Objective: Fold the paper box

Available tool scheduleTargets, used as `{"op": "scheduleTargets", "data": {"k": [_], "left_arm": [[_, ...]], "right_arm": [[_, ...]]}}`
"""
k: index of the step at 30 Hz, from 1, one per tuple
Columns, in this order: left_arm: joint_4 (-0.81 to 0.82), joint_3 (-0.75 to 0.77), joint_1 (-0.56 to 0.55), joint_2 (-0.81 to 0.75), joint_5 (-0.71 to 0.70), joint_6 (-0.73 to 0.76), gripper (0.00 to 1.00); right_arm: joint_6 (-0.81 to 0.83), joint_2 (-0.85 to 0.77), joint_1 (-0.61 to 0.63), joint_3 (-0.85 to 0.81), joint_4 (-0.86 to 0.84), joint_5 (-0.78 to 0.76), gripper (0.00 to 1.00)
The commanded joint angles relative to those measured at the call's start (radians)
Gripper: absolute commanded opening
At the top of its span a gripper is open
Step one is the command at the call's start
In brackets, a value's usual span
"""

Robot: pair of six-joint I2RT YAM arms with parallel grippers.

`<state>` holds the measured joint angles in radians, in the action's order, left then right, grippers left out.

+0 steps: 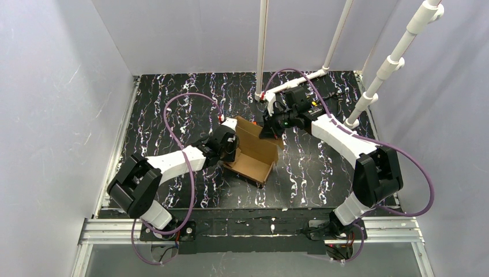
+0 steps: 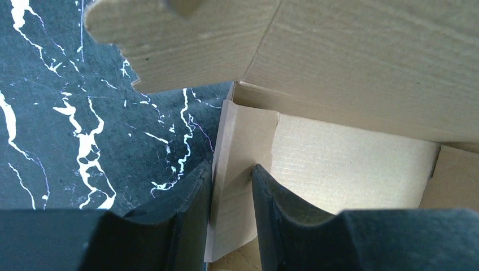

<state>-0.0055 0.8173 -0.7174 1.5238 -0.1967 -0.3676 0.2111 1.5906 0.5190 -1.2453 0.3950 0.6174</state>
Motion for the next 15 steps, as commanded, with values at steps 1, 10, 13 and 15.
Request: {"op": "scheduleTargets", "data": {"k": [1, 10, 13, 15], "left_arm": [[-0.060, 0.039, -0.008, 0.029, -0.006, 0.004, 0.31], [-0.034, 0.026, -0.007, 0.032, 0.008, 0.002, 0.19], [-0.020, 0.022, -0.007, 0.033, 0.031, -0.002, 0.07], [-0.014, 0.020, -0.008, 0.038, 0.036, -0.004, 0.09]], "right_arm": [[-0.013, -0.036, 0.007, 0.012, -0.045, 0.057, 0.01], [-0.013, -0.041, 0.007, 0.018, -0.049, 0.063, 0.01], [-0.014, -0.041, 0.007, 0.018, -0.050, 0.064, 0.01], [-0.014, -0.043, 0.007, 0.020, -0.050, 0.065, 0.01]]}}
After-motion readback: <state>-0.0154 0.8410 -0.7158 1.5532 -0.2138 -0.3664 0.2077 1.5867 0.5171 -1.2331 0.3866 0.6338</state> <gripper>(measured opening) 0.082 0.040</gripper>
